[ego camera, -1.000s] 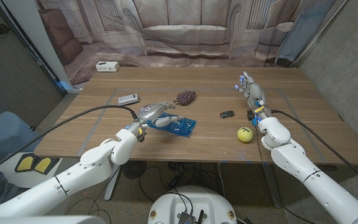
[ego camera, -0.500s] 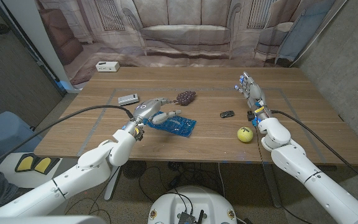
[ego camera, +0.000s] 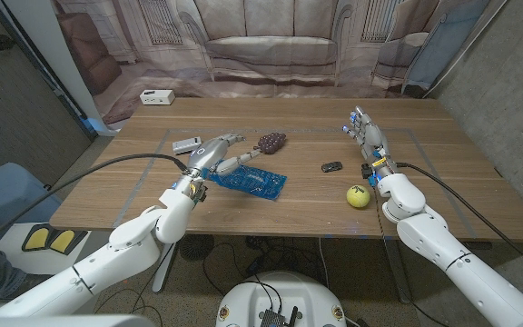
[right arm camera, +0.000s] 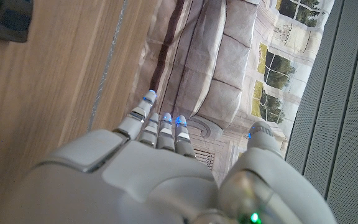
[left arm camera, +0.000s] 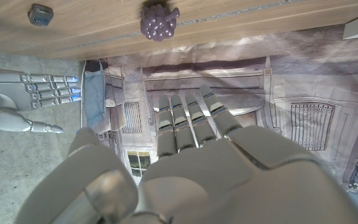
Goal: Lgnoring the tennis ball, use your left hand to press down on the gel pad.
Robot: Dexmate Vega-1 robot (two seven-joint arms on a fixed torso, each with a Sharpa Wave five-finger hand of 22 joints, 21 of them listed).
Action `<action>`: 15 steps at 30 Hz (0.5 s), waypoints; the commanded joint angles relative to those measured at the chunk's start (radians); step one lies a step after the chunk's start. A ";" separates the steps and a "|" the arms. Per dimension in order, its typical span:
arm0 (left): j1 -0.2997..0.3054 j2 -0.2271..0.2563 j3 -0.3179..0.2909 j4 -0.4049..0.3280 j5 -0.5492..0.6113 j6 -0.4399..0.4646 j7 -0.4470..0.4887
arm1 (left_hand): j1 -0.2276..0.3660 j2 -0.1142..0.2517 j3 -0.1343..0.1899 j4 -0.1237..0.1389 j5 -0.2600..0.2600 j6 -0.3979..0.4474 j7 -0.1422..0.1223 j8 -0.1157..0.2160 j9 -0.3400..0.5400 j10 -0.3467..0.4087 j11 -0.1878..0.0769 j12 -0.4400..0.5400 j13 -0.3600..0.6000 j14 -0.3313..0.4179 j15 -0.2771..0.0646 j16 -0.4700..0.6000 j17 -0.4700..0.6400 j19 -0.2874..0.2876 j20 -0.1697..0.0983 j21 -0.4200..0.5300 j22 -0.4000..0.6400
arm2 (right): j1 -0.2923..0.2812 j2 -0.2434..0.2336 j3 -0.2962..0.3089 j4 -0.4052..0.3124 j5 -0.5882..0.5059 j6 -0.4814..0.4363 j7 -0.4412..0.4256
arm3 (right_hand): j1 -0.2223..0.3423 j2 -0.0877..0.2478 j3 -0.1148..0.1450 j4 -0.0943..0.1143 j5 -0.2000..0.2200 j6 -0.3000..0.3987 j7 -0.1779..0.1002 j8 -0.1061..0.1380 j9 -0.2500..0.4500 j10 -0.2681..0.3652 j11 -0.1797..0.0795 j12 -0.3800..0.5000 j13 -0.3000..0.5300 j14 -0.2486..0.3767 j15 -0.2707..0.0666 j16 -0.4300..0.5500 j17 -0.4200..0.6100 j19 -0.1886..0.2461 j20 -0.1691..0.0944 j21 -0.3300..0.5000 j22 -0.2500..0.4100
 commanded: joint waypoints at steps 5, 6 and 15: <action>0.060 -0.021 -0.090 -0.022 -0.103 -0.032 0.062 | 0.002 -0.003 0.000 -0.002 -0.004 -0.015 0.006 -0.005 0.001 -0.002 0.006 0.000 0.001 -0.001 0.010 0.006 0.004 -0.007 0.007 0.000 0.000 | -0.022 -0.007 0.013 -0.014 0.001 0.019 0.004 | 0.005 0.010 -0.001 0.000 -0.002 0.011 0.002 0.000 0.004 0.009 -0.002 -0.004 0.005 0.009 0.003 -0.001 0.005 0.008 -0.001 0.000 0.002; 0.063 -0.023 -0.098 -0.019 -0.123 -0.044 0.061 | 0.002 -0.003 0.000 -0.002 -0.004 -0.015 0.006 -0.005 0.001 -0.003 0.006 -0.001 0.001 -0.001 0.010 0.005 0.004 -0.008 0.007 -0.001 0.000 | -0.023 -0.008 0.013 -0.014 -0.001 0.022 0.005 | 0.005 0.010 -0.001 0.000 -0.002 0.011 0.002 0.000 0.004 0.009 -0.001 -0.004 0.005 0.009 0.004 -0.001 0.005 0.008 -0.001 0.000 0.002; 0.073 -0.050 -0.149 0.037 -0.247 -0.179 0.076 | -0.001 -0.004 -0.001 -0.002 -0.004 -0.028 0.007 -0.007 0.001 -0.009 0.015 -0.002 0.001 -0.006 0.014 0.005 0.004 -0.012 0.008 -0.001 0.000 | -0.029 -0.008 0.016 -0.020 -0.007 0.031 0.003 | 0.005 0.010 -0.001 0.000 -0.001 0.011 0.003 0.000 0.004 0.010 0.001 -0.003 0.005 0.009 0.003 -0.001 0.005 0.009 -0.002 0.000 0.002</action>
